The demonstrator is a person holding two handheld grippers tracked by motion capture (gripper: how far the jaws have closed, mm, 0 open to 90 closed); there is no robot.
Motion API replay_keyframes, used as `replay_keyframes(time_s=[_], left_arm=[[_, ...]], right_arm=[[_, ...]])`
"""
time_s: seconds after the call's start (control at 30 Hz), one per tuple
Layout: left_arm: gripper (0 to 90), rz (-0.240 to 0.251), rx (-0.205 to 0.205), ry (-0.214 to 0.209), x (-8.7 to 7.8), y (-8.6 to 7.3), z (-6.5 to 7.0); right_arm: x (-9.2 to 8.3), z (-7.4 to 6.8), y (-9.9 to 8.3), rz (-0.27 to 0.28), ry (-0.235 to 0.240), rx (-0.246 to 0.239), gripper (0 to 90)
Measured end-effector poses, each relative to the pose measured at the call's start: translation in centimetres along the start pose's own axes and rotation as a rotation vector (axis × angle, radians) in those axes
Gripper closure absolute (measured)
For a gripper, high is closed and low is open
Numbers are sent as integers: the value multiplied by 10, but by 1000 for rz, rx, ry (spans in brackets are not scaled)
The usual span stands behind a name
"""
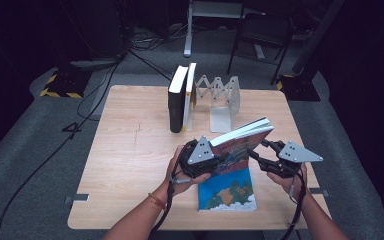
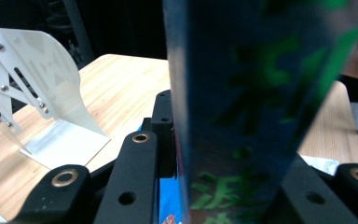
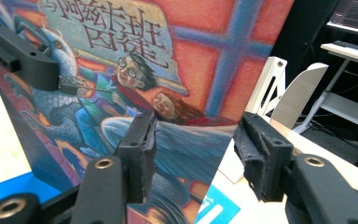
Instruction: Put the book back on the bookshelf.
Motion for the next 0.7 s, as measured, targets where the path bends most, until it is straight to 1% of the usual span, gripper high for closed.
replay_keyframes(time_s=[0.03, 0.1, 0.13, 0.2, 0.23, 0.27, 0.3, 0.33, 0.37, 0.4, 0.43, 0.5, 0.6, 0.63, 0.7], left_arm=[[727, 4, -9, 7, 0, 0, -1], [731, 7, -32, 25, 1, -1, -3], [732, 6, -35, 28, 1, -1, -4], [733, 13, -62, 49, 1, 0, -8], [734, 13, -62, 49, 1, 0, -8], [734, 12, -71, 62, 2, 1, -11], [734, 15, -81, 79, 1, 2, -14], [734, 26, -100, 91, 1, 5, -18], [734, 30, -106, 108, 0, 8, -22], [736, 33, -107, 131, 0, 11, -25], [736, 34, -108, 147, 0, 13, -28], [736, 32, -115, 195, 0, 19, -37], [736, 30, -139, 244, 0, 27, -53], [736, 31, -146, 255, 0, 28, -58], [736, 24, -149, 279, 0, 31, -65]], right_arm=[[0, 0, 0, 0, 0, 0, 475], [0, -1, -1, -17, -1, -4, 447], [-1, 0, -3, -22, -3, -1, 444], [-2, 2, -8, -35, -11, 8, 438], [-3, 5, -12, -45, -14, 19, 435], [-3, 5, -12, -45, -14, 19, 435], [-5, 7, -16, -58, -17, 33, 433], [-6, 9, -19, -66, -24, 35, 430], [-8, 11, -23, -76, -30, 45, 427], [-11, 16, -28, -84, -36, 66, 423], [-11, 16, -28, -84, -36, 66, 423], [-12, 20, -34, -95, -36, 97, 420], [-12, 23, -40, -113, -42, 106, 418], [-12, 24, -41, -115, -40, 110, 418], [-12, 23, -41, -117, -38, 110, 417]])
Point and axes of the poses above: each handheld gripper's, and its own axes: x roughly forward along the jaws, y roughly out of its top, z roughly to its right, the point moved 2 cm from there along x, roughly forward along the jaws, and after that the axes turned 3 degrees about -z, right-handed, at the moved point
